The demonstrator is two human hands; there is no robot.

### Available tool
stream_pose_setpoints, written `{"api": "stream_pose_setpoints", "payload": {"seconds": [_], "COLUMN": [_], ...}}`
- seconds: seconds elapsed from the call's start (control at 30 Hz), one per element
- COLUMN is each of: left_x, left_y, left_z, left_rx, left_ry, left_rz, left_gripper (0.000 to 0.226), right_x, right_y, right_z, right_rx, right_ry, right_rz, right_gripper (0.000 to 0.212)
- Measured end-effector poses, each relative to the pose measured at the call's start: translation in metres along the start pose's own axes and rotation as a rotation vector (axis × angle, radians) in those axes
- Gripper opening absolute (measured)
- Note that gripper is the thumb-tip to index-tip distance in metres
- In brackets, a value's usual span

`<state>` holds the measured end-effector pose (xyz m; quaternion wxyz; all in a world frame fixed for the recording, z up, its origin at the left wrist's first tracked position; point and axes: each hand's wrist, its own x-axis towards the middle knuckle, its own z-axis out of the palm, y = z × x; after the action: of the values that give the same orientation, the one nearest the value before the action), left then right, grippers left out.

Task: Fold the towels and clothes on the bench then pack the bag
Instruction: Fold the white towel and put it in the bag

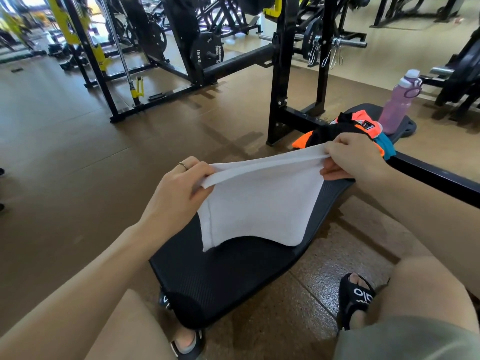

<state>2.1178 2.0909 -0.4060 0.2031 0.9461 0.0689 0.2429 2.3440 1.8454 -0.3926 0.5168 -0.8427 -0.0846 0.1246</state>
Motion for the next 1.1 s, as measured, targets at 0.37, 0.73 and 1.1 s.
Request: {"api": "stream_pose_setpoints", "payload": {"seconds": [0.37,0.73,1.1], "left_x": [0.004,0.014,0.023], "left_y": [-0.007,0.030,0.055], "left_z": [-0.002,-0.016,-0.006], "left_rx": [-0.036,-0.482,-0.422], "left_ry": [0.043,0.069,0.010], "left_rz": [-0.084,-0.233,-0.143], "left_gripper": [0.012,0.007,0.009], "right_x": [0.000,0.004,-0.078], "right_y": [-0.006,-0.005,-0.030], "right_z": [0.009,0.006,0.070], "right_rx": [0.109,-0.420,0.126], "right_ry": [0.120,0.014,-0.431], "right_rz": [-0.038,-0.097,-0.720], "right_gripper": [0.030,0.041,0.009]}}
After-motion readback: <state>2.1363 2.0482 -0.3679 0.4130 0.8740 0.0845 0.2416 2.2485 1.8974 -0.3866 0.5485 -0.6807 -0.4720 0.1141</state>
